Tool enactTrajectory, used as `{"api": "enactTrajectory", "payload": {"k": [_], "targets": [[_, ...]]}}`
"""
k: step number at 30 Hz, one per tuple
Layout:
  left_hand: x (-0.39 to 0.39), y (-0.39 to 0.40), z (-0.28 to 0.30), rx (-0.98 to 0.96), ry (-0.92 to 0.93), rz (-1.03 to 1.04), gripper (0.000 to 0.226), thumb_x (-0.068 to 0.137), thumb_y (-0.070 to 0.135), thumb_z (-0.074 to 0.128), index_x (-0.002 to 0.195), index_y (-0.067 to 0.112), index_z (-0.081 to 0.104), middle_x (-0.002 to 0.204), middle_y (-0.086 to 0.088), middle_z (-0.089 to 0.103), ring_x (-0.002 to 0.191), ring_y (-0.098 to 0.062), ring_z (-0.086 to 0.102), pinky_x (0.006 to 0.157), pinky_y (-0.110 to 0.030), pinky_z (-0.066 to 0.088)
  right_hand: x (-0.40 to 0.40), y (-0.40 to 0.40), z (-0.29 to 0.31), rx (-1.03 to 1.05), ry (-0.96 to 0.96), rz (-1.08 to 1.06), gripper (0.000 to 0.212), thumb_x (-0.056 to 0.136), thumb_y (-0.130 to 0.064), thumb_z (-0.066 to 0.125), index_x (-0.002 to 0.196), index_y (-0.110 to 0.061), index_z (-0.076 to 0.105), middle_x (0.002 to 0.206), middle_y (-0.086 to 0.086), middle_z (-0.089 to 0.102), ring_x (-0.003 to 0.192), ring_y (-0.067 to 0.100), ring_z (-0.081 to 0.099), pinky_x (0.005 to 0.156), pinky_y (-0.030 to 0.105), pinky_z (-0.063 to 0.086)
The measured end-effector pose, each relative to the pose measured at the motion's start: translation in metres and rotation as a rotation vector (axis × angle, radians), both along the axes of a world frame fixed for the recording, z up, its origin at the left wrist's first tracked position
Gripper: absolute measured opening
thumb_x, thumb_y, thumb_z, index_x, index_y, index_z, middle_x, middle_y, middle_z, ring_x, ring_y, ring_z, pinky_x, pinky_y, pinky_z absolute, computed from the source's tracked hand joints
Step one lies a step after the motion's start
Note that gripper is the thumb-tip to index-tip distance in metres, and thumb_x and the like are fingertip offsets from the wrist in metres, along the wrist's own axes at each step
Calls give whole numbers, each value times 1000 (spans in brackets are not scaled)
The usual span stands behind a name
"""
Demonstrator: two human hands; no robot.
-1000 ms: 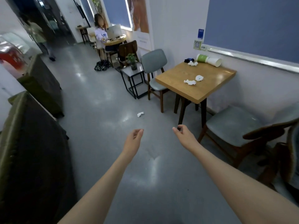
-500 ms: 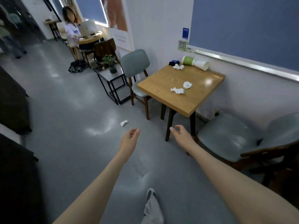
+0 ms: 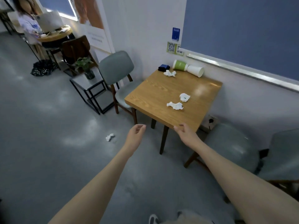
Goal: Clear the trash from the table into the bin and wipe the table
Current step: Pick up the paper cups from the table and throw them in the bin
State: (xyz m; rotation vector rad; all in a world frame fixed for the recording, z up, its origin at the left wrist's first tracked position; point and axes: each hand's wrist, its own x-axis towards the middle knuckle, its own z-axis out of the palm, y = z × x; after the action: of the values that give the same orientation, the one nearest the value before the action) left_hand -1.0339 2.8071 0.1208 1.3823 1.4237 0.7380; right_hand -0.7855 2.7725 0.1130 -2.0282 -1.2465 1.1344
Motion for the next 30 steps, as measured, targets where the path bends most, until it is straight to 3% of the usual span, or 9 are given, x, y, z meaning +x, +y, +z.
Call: {"api": "enactTrajectory", "payload": {"k": [4, 10, 14, 19, 23, 25, 30], "targets": [[14, 55, -9, -25, -9, -48, 32, 99, 48, 52, 121, 27, 64, 112, 13, 65, 107, -3, 59, 85, -26, 48, 12, 47, -11, -15, -86, 10, 62, 96, -61, 44, 146, -24, 38, 137, 3, 54, 118, 20, 55, 96, 38, 47], [41, 135, -29, -52, 37, -101, 32, 98, 50, 52, 119, 29, 63, 111, 15, 65, 105, 0, 59, 77, -18, 45, 36, 126, -42, -16, -88, -6, 61, 96, -60, 45, 144, -23, 41, 134, 3, 54, 115, 19, 56, 95, 39, 49], [61, 189, -30, -91, 85, -115, 32, 99, 48, 52, 120, 26, 63, 115, 10, 65, 108, -5, 59, 80, -23, 45, 58, 182, -54, 27, -91, 18, 57, 98, -56, 45, 143, -21, 43, 135, 6, 55, 109, 20, 58, 87, 37, 48], [94, 260, -22, -79, 168, -161, 28, 100, 47, 51, 118, 29, 63, 112, 15, 61, 106, -1, 57, 78, -17, 44, 96, 252, -61, 22, -102, 89, 62, 98, -59, 42, 146, -19, 39, 147, 9, 44, 123, 25, 53, 92, 41, 46], [123, 307, -22, -95, 213, -178, 28, 101, 45, 50, 119, 29, 63, 117, 9, 63, 110, -10, 58, 84, -26, 47, 122, 297, -63, -14, -212, 102, 60, 100, -53, 44, 147, -18, 38, 147, 13, 42, 123, 34, 53, 94, 45, 48], [141, 327, -21, -89, 234, -219, 28, 101, 44, 50, 120, 28, 63, 112, 13, 61, 108, -8, 58, 78, -24, 45, 135, 313, -63, -19, -250, 123, 59, 100, -54, 42, 148, -19, 38, 148, 11, 42, 123, 31, 53, 90, 41, 46], [179, 382, -26, -56, 221, -292, 31, 102, 42, 49, 123, 23, 62, 116, 8, 61, 108, -8, 57, 84, -26, 48, 164, 352, -62, -39, -259, 122, 62, 100, -58, 38, 150, -21, 36, 151, 6, 41, 120, 26, 56, 90, 40, 49]]}}
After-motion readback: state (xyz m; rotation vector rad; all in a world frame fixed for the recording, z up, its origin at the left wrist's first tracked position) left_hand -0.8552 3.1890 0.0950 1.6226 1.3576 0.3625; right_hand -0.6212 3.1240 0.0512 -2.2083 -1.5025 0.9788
